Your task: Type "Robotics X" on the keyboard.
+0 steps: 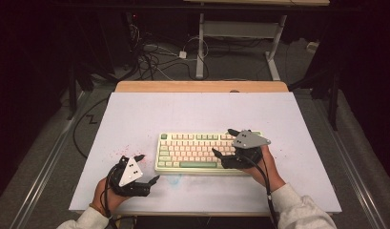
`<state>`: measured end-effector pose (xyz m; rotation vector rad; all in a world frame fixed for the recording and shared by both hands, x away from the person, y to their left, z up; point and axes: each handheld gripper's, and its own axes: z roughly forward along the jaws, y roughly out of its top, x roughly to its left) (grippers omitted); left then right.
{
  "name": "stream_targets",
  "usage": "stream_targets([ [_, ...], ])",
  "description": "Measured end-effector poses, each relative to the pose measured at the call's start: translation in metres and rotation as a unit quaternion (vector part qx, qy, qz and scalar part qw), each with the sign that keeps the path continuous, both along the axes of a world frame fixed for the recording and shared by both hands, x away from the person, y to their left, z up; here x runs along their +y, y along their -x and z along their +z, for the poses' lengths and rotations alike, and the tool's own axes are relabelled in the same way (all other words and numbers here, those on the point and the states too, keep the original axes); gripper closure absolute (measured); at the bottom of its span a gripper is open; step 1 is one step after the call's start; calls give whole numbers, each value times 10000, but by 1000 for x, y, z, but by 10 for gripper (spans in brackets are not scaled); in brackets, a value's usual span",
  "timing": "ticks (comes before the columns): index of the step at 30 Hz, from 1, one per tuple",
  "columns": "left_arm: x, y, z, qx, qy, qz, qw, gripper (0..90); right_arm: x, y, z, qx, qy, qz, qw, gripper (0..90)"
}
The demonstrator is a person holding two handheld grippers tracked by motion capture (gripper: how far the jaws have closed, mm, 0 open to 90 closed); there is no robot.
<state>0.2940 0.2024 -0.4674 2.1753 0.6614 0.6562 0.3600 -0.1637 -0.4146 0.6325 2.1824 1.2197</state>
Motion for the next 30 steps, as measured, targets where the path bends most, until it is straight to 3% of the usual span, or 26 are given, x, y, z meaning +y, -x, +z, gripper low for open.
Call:
stream_targets([
  [21,0,1,3,-39,76,47,10000,165,-42,33,-3,-364,-52,-124,9992,180],
  [30,0,1,6,-42,175,149,9997,240,-65,46,-8,-439,-63,-292,9986,185],
])
